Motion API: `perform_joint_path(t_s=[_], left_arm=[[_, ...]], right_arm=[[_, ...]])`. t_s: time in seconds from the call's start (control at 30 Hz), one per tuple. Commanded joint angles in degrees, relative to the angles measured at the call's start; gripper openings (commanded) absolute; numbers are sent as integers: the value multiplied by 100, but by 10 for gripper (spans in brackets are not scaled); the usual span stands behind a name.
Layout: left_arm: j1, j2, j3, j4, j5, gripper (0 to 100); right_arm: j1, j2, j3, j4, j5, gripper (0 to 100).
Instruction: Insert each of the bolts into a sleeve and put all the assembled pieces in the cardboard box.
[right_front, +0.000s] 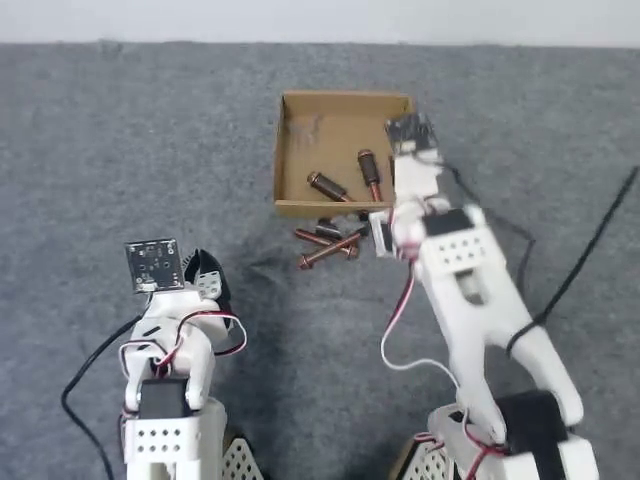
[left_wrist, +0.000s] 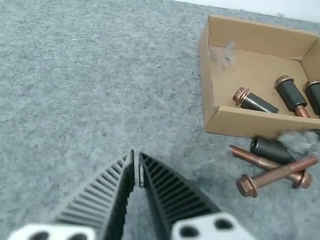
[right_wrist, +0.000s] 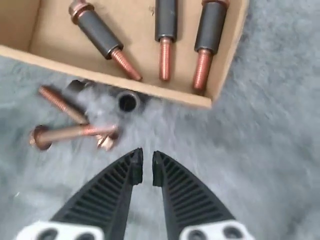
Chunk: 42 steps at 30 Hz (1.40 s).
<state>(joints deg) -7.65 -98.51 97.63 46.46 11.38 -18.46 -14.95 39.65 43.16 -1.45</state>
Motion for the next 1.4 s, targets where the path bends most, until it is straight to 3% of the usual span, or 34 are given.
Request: perform_joint_path(t_s=[0.0, 0.27, 0.63, 0.9, 1.37], left_arm=[[18, -79, -84, 18, -35, 11], [18, -79, -84, 0, -35, 11], [26, -79, -84, 0, -62, 11], [26, -79, -84, -9, -62, 11], [26, -79, -84, -97, -62, 11]], right_arm=[[-136, -338, 730, -1631, -70, 6], [-532, 154, 888, -2290, -70, 6], [-497, 1323, 888, -3767, -70, 7], [-418, 1349, 879, -3916, -70, 7], [-400, -505, 1749, -3820, -26, 7]])
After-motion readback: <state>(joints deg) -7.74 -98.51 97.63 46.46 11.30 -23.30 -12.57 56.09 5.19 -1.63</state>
